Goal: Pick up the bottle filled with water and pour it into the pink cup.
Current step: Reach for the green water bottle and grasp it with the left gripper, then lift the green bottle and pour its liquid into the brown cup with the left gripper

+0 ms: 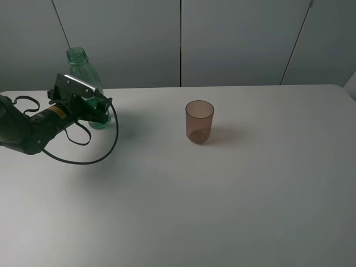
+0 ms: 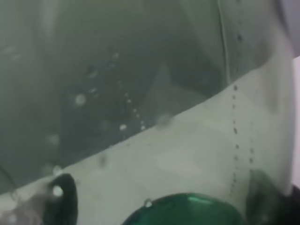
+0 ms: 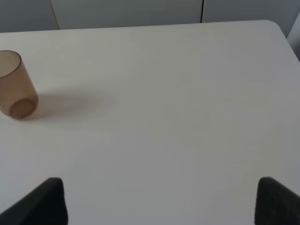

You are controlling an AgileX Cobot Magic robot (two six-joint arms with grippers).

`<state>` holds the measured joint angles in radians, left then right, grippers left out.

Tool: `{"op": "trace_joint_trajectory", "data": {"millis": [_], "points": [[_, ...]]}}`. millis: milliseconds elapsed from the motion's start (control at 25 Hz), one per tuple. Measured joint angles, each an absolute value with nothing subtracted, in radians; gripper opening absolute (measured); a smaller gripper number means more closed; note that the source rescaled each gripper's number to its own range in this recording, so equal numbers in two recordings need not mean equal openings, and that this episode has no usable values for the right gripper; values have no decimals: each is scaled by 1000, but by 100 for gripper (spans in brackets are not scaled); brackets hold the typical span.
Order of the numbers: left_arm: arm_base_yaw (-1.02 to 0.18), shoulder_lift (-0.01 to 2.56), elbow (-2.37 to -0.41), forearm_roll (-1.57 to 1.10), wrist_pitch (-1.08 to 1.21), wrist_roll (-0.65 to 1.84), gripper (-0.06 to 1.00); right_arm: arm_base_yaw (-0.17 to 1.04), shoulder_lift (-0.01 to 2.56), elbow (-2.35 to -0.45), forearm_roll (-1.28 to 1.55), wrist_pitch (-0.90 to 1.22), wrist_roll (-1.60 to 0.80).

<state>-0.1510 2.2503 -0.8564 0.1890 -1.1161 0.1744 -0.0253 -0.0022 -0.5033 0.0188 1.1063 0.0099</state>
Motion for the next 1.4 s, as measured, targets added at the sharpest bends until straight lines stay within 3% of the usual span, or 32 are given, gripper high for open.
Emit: {"op": "trace_joint_trajectory", "data": {"millis": [40, 80, 160, 680, 1400], "points": [[-151, 2258, -862, 191, -1116, 166, 69, -25, -2, -503, 19, 1106, 10], [-151, 2264, -866, 196, -1116, 157, 42, -25, -2, -503, 19, 1106, 10], [-151, 2274, -875, 211, -1118, 150, 0, -25, -2, -503, 19, 1106, 10], [-169, 2290, -1008, 305, -1136, 176, 1, -25, -2, -503, 19, 1106, 10], [-251, 2462, -1780, 823, -915, 167, 1, -25, -2, -503, 19, 1106, 10]]}}
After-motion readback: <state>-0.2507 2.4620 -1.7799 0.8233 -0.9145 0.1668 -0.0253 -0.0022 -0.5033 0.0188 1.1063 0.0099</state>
